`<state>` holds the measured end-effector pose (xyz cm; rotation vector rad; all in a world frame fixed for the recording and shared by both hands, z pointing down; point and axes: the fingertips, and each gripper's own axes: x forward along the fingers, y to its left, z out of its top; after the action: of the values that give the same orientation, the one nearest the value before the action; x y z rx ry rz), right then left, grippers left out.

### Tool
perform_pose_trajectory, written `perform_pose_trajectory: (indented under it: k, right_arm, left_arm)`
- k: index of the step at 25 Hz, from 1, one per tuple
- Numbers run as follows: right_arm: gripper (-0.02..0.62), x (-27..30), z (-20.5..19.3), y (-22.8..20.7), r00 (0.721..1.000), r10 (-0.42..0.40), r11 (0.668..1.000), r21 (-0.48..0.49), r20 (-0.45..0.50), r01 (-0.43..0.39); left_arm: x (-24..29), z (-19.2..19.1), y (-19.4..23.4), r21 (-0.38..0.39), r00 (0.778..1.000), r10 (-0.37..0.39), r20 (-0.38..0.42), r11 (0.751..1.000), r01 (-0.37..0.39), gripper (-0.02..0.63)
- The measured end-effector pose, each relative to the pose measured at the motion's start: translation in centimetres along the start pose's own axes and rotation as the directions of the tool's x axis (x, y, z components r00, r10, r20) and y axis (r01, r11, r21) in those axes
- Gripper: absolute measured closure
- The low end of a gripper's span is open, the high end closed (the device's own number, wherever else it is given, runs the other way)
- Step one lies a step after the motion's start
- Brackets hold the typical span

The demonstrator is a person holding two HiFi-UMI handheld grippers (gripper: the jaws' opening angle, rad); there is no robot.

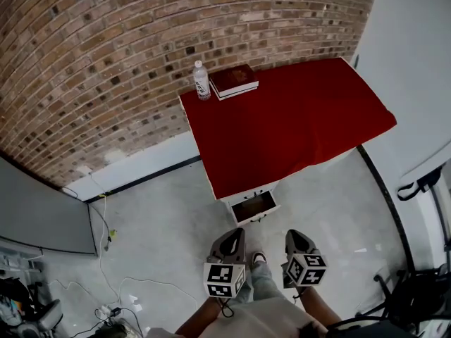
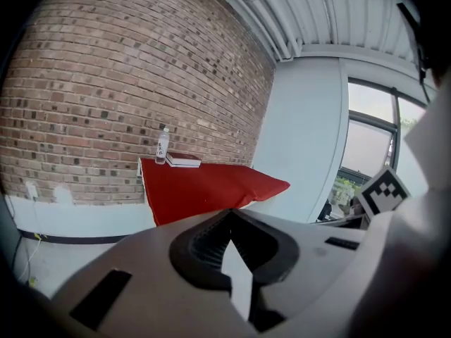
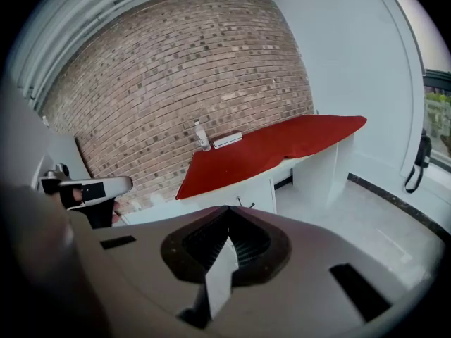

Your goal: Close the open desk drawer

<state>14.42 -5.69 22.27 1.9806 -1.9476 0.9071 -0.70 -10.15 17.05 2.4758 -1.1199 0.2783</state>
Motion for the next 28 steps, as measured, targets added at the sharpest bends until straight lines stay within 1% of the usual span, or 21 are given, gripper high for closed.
perform_pose_trajectory:
  k: [2,6,8,11,13,15,17,19,21,24,28]
  right_arm:
    - [0.597,0.9,0.3,-0.3,1.000,0.005,1.000,0.006,-0.001,-0.005]
    - [0.597,2.8,0.7,-1.1,1.000,0.026,0.999,0.027,-0.008,-0.026]
    - [0.597,3.9,0.7,-1.9,0.999,0.034,0.999,0.027,-0.019,-0.033]
    - [0.597,5.8,0.4,-3.3,0.999,0.041,0.998,0.049,-0.027,-0.040]
    - [0.597,7.3,0.1,-4.3,0.999,0.047,0.997,0.057,-0.024,-0.045]
    - [0.597,9.0,-0.7,-5.6,0.999,0.049,0.997,0.054,-0.021,-0.048]
    - [0.597,10.8,-1.9,-7.2,0.999,0.044,0.998,0.052,-0.010,-0.043]
    - [0.597,13.2,-3.6,-9.0,1.000,0.031,0.998,0.060,0.006,-0.031]
    - [0.597,15.9,-5.9,-10.5,1.000,0.019,0.997,0.075,0.015,-0.020]
    - [0.597,19.9,-10.3,-12.2,1.000,0.010,0.996,0.084,0.019,-0.012]
    - [0.597,25.9,-16.5,-14.1,1.000,0.020,0.997,0.073,0.024,-0.022]
  left_arm:
    - [0.7,-0.4,0.3,0.002,1.000,0.000,-0.011,1.000,0.000,0.598]
    - [2.4,-0.9,0.0,0.007,1.000,-0.002,-0.001,1.000,0.002,0.598]
    - [3.7,-1.6,-0.2,-0.009,1.000,0.003,-0.010,1.000,-0.003,0.598]
    - [6.0,-3.0,0.0,-0.056,0.999,0.004,-0.039,0.998,-0.006,0.598]
    - [7.8,-4.0,0.4,-0.069,0.998,0.013,-0.055,0.997,-0.016,0.598]
    - [9.4,-5.3,0.9,-0.077,0.998,0.023,-0.063,0.997,-0.028,0.598]
    - [11.0,-6.9,1.3,-0.090,0.998,0.020,-0.054,0.996,-0.025,0.598]
    - [12.9,-9.2,1.9,-0.096,0.999,0.017,-0.042,0.995,-0.021,0.598]
    - [14.7,-12.3,2.9,-0.094,0.999,0.020,-0.040,0.995,-0.024,0.598]
    - [17.6,-18.2,4.3,-0.088,0.999,0.016,-0.052,0.996,-0.020,0.597]
    - [21.8,-26.5,6.7,-0.093,0.998,0.022,-0.053,0.995,-0.027,0.598]
